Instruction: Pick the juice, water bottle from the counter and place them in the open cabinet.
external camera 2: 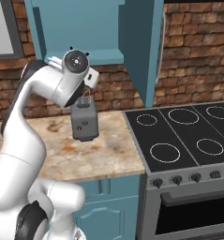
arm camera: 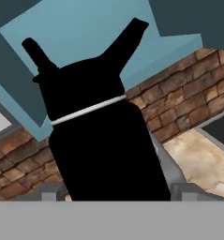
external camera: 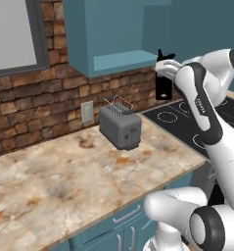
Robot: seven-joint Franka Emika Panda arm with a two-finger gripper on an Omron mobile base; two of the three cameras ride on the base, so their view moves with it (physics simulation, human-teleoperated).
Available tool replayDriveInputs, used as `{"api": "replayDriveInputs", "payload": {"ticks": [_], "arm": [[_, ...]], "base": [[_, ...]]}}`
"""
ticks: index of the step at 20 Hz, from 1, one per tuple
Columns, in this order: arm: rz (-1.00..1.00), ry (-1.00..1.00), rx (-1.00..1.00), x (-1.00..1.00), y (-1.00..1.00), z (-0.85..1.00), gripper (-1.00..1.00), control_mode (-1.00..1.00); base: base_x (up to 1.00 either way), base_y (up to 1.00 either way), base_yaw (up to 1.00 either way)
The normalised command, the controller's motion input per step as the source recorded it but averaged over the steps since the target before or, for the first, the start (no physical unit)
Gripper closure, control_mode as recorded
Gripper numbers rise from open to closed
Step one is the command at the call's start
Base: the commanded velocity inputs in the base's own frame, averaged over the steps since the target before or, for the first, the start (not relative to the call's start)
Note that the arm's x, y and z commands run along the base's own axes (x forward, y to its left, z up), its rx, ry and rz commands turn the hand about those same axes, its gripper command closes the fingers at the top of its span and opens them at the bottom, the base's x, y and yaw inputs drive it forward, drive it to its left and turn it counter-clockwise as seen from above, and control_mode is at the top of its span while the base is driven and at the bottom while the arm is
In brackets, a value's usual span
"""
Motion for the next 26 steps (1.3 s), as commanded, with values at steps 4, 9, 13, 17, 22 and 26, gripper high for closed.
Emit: {"api": "replayDriveInputs", "payload": {"ticks": [4,9,13,17,22,26], "arm": [[-0.05,-0.13,0.00,0.24,0.09,0.57,1.00,-1.00],[-0.05,-0.04,0.00,0.45,0.09,0.59,1.00,-1.00],[-0.05,0.00,0.00,0.63,0.07,0.52,1.00,-1.00],[-0.06,0.00,-0.01,0.69,0.05,0.34,1.00,-1.00],[-0.05,0.00,0.00,0.64,0.04,0.22,1.00,-1.00],[-0.03,0.00,0.00,0.43,0.16,0.01,1.00,-1.00]], "base": [[0.00,0.00,0.00],[0.00,0.00,0.00],[0.00,0.00,0.00],[0.00,0.00,0.00],[0.00,0.00,0.00],[0.00,0.00,0.00]]}}
